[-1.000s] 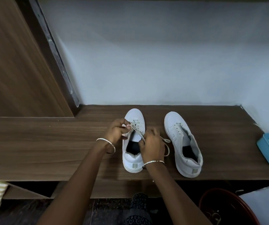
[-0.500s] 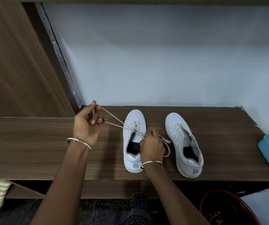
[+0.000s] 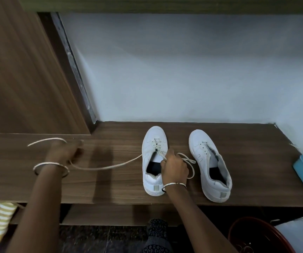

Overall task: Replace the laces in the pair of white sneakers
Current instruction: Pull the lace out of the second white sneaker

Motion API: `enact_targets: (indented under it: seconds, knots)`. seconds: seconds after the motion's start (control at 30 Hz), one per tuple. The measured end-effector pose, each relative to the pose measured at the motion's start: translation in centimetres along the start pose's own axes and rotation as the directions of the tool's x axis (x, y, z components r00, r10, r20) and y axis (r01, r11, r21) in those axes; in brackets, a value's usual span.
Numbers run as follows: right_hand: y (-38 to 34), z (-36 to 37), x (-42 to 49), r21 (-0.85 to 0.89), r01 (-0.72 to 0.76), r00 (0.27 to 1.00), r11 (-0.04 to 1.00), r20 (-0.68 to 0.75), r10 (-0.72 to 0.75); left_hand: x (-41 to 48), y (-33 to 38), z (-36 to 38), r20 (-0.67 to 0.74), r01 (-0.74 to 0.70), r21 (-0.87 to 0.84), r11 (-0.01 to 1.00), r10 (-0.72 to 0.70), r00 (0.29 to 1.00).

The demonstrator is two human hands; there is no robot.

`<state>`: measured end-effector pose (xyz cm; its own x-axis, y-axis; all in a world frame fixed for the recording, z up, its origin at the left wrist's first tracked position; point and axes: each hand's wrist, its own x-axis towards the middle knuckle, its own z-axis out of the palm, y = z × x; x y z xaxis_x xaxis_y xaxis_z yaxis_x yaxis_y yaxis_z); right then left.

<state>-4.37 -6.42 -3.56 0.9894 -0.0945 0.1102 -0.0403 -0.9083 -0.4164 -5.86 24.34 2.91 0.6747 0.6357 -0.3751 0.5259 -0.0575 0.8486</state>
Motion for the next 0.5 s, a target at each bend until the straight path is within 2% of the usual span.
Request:
enact_targets:
  seconds: [0.03, 0.07, 0.13, 0.17, 0.27, 0.3, 0.4, 0.5]
  knots:
    - [0.1, -0.1, 0.1, 0.011, 0.003, 1.0, 1.0, 0.009, -0.003, -0.4, -0.8, 1.2, 0.064, -0.048, 0.154, 0.987, 0.039, 0.997]
    - [0.2, -0.2, 0.3, 0.026, 0.012, 1.0, 1.0, 0.025, -0.012, -0.6, -1.5, 2.3, 0.099, -0.124, 0.364, 0.923, 0.094, 0.991]
    - [0.4, -0.5, 0.6, 0.06, 0.032, 0.998, 0.998, 0.05, -0.035, -1.4, -2.2, 4.5, 0.224, -0.326, 0.695, 0.641, 0.238, 0.945]
    - [0.5, -0.7, 0.7, 0.086, 0.031, 0.998, 0.996, 0.051, -0.036, -2.0, -2.2, 5.8, 0.251, -0.375, 0.71, 0.596, 0.283, 0.926]
    - [0.4, -1.1, 0.8, 0.184, 0.002, 1.0, 0.983, 0.023, -0.007, -5.2, -1.1, 10.0, 0.296, -0.473, 0.535, 0.7, 0.369, 0.881]
    - [0.1, -1.3, 0.8, 0.201, 0.007, 1.0, 0.979, 0.001, -0.007, -6.2, -0.8, 11.5, 0.309, -0.531, 0.475, 0.702, 0.432, 0.847]
    - [-0.5, -1.2, 1.5, 0.229, 0.114, 0.993, 0.967, -0.016, -0.114, -7.5, -1.0, 14.0, 0.377, -0.611, 0.399, 0.683, 0.486, 0.789]
    - [-0.6, -1.0, 2.5, 0.186, 0.187, 0.975, 0.965, 0.081, -0.205, -7.5, -1.5, 15.6, 0.41, -0.63, 0.337, 0.7, 0.493, 0.767]
